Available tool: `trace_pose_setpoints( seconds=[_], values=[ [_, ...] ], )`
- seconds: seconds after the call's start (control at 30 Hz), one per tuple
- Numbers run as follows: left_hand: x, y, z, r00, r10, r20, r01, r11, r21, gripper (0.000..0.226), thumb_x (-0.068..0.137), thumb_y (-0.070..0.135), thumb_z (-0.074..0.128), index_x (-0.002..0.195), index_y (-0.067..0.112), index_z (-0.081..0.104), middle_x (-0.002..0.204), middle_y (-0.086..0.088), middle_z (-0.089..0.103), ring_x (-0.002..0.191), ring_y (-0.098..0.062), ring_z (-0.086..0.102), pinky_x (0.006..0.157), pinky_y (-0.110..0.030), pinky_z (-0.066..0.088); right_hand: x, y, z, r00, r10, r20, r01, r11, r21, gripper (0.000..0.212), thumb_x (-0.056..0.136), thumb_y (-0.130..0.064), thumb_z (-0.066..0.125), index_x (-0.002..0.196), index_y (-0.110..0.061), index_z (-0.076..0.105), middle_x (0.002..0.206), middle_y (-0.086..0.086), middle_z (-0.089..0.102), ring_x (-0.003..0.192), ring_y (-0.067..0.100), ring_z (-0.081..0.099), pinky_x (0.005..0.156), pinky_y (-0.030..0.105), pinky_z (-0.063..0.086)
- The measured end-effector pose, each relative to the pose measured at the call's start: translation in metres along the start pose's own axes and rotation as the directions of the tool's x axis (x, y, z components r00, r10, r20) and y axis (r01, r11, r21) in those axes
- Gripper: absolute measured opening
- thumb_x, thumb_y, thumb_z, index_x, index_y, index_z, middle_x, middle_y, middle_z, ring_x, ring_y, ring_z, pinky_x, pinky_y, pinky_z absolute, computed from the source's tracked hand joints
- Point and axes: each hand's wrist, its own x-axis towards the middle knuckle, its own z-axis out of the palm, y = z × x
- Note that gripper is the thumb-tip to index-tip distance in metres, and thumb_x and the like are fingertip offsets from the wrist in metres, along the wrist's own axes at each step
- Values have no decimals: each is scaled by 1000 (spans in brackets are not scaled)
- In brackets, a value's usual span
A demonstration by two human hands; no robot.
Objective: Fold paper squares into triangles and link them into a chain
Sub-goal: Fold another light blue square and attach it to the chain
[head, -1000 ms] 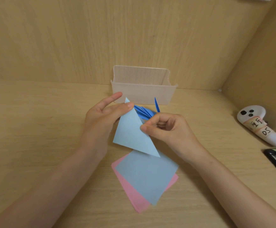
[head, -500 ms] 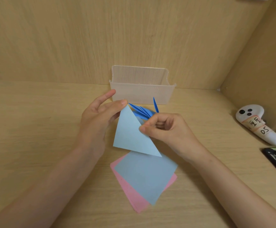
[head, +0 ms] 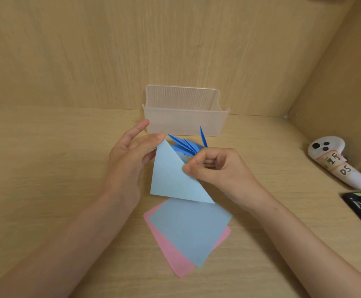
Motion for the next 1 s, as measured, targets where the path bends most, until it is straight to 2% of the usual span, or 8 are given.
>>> trace_pose_setpoints(
  seconds=[0.3,0.43,0.5,0.6,0.77,0.87,0.93,1.0],
  values=[
    [0,-1,0,1000,0,-6,0,1000,-14,43,82,6,67,121,21,57,86,0,68,75,-7,66,77,-19,53,0,0,-1,1000,14,2,-14,1000,-11,14,80,-3,71,69,-10,68,67,1,67,65,12,59,66,19,48],
    [8,2,-7,996,10,-90,-16,998,-64,38,84,8,66,119,21,59,78,8,66,73,-2,63,82,-21,52,-1,4,-2,999,21,26,-19,998,-56,14,80,-4,72,68,-10,67,70,10,65,68,19,57,69,28,46],
    [12,4,-12,993,39,-115,-42,999,-30,39,85,9,66,121,20,58,81,9,65,74,0,63,85,-21,52,-1,5,-1,1000,28,13,-28,999,-31,14,80,-2,71,68,-9,67,69,9,65,66,17,58,66,25,46],
    [10,3,-8,999,-5,-34,6,999,32,37,85,12,65,122,18,59,90,4,69,81,-4,66,83,-20,54,1,4,-1,998,41,-49,-38,997,66,8,81,1,69,73,-1,66,66,4,66,58,9,58,58,17,47],
    [-3,1,4,991,-82,107,52,965,259,22,85,31,64,105,23,67,95,6,75,90,-10,70,79,-24,55,2,4,-3,992,35,-124,-26,997,73,10,82,-4,68,75,1,65,60,5,63,53,12,53,55,19,45],
    [-7,0,6,981,-100,166,32,929,368,16,82,21,69,98,16,70,87,2,76,79,-10,71,71,-23,57,3,5,-5,988,7,-157,4,998,67,9,84,-8,68,77,-1,67,59,5,64,51,12,54,54,20,45],
    [-8,0,6,985,-63,160,-2,927,376,9,82,12,69,91,14,71,82,0,76,72,-9,71,63,-19,56,3,6,-5,985,-22,-170,38,995,89,7,87,-8,64,84,-2,67,60,5,65,50,13,54,53,22,45],
    [-7,0,5,988,-43,149,-13,935,354,8,82,9,69,88,13,71,82,-2,76,70,-10,70,63,-19,56,4,6,-5,979,-104,-175,117,991,62,9,90,-3,59,95,-6,66,66,3,65,54,14,56,55,25,46]
  ],
)
